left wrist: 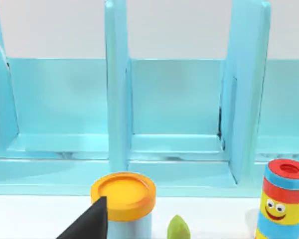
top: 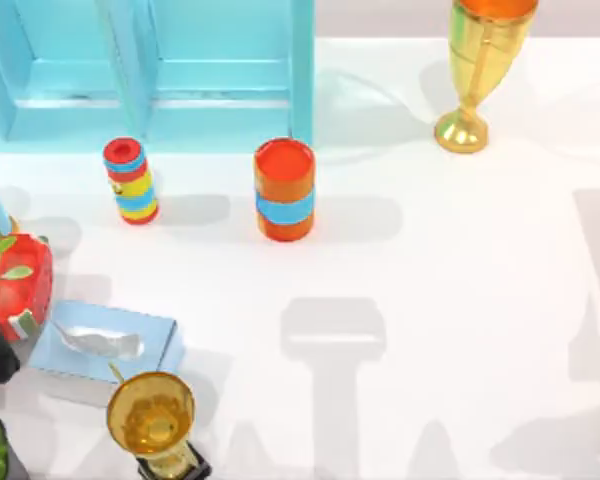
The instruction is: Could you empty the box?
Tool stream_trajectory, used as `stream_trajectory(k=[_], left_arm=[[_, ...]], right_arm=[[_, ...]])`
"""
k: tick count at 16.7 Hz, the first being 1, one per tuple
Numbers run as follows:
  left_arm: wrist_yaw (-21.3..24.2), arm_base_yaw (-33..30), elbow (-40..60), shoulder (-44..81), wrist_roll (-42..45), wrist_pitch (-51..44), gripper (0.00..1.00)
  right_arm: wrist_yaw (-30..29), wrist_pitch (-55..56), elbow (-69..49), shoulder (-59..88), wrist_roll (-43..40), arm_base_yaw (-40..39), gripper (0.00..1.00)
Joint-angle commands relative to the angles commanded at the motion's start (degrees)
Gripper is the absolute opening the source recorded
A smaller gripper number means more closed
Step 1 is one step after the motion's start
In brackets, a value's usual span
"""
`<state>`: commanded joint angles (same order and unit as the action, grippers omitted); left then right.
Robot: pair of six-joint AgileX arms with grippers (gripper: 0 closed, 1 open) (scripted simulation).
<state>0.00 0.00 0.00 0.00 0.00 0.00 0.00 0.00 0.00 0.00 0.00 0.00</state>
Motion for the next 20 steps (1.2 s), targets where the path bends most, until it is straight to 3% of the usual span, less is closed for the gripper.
stream_trajectory(k=[4, 8, 20], left_arm=[[0.00, 0.00, 0.00, 0.00, 0.00, 0.00, 1.00], [0.00, 0.00, 0.00, 0.00, 0.00, 0.00, 1.00], [0.00, 0.00, 0.00, 0.00, 0.00, 0.00, 1.00]], right_arm=[[0.01, -1.83, -1.86, 1.89, -0.76, 0.77, 1.00], [0.02, -11.55, -11.97, 12.88, -4.74, 4.82, 1.00], [0.20, -56.68, -59.49, 75.12, -23.11, 23.34, 1.00]])
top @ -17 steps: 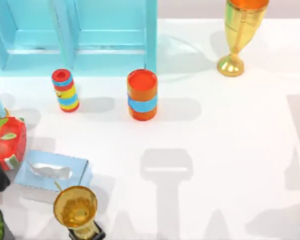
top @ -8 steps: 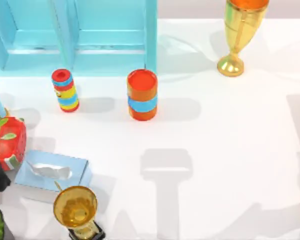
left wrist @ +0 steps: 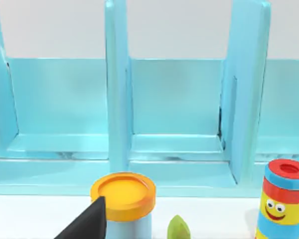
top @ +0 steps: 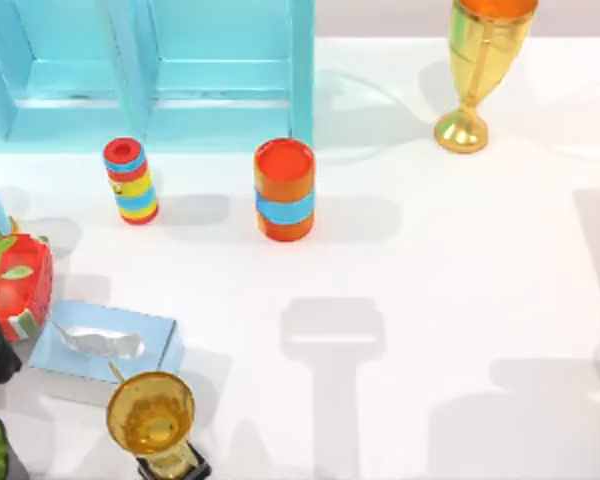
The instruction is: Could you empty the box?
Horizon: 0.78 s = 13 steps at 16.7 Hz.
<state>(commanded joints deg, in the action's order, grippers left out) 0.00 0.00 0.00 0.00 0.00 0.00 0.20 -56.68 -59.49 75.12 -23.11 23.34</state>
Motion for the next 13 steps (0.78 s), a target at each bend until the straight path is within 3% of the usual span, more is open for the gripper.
stream_trajectory(k=[6, 13], left_arm=[[0.00, 0.00, 0.00, 0.00, 0.00, 0.00, 1.00], [0.00, 0.00, 0.00, 0.00, 0.00, 0.00, 1.00]], right_arm=[[0.01, -13.43, -13.98, 17.00, -5.49, 5.54, 1.00], [0.00, -14.23, -14.82, 18.22, -5.86, 5.72, 1.00]])
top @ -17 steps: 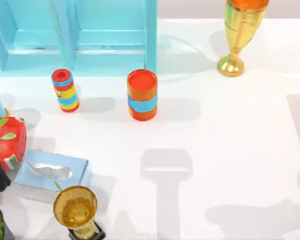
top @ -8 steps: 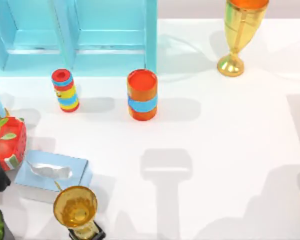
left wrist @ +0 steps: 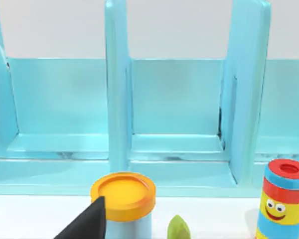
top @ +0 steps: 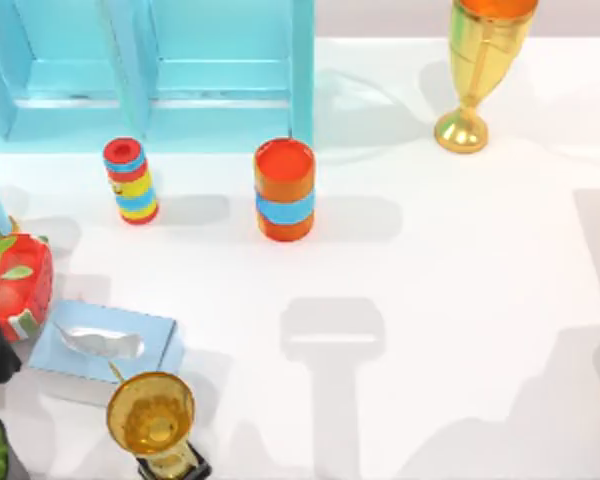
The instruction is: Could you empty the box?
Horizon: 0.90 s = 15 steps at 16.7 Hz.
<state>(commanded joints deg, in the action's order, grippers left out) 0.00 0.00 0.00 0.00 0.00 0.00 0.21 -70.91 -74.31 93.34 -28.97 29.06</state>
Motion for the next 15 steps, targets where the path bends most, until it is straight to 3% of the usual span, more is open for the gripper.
stream_trajectory(k=[9, 15], left_arm=[[0.00, 0.00, 0.00, 0.00, 0.00, 0.00, 1.00], [0.00, 0.00, 0.00, 0.00, 0.00, 0.00, 1.00]], right_arm=[[0.00, 20.50, 14.57, 5.62, 0.32, -0.04, 1.00], [0.00, 22.66, 16.36, 6.41, 0.31, -0.03, 1.00]])
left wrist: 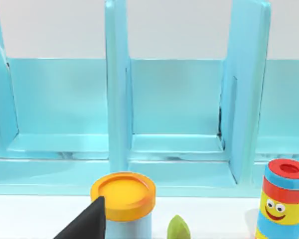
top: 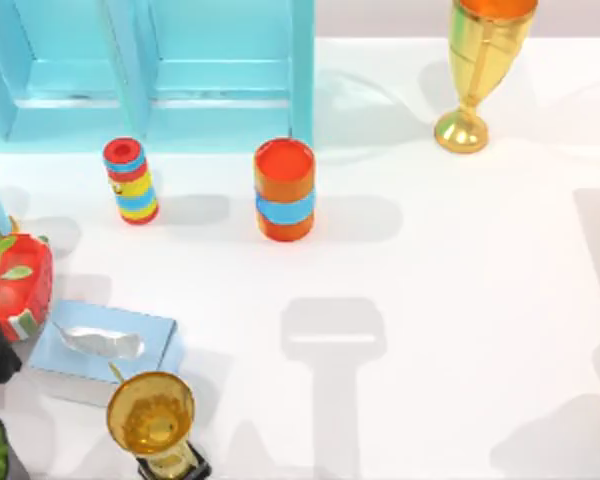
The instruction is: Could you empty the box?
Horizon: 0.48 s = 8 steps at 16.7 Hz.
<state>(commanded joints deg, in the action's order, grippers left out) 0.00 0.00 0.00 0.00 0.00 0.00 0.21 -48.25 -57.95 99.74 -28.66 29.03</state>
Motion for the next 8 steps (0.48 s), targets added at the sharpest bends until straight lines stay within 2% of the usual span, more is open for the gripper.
stream_trajectory(k=[8], left_arm=[[0.00, 0.00, 0.00, 0.00, 0.00, 0.00, 1.00]], right_arm=[[0.00, 0.00, 0.00, 0.00, 0.00, 0.00, 0.40]])
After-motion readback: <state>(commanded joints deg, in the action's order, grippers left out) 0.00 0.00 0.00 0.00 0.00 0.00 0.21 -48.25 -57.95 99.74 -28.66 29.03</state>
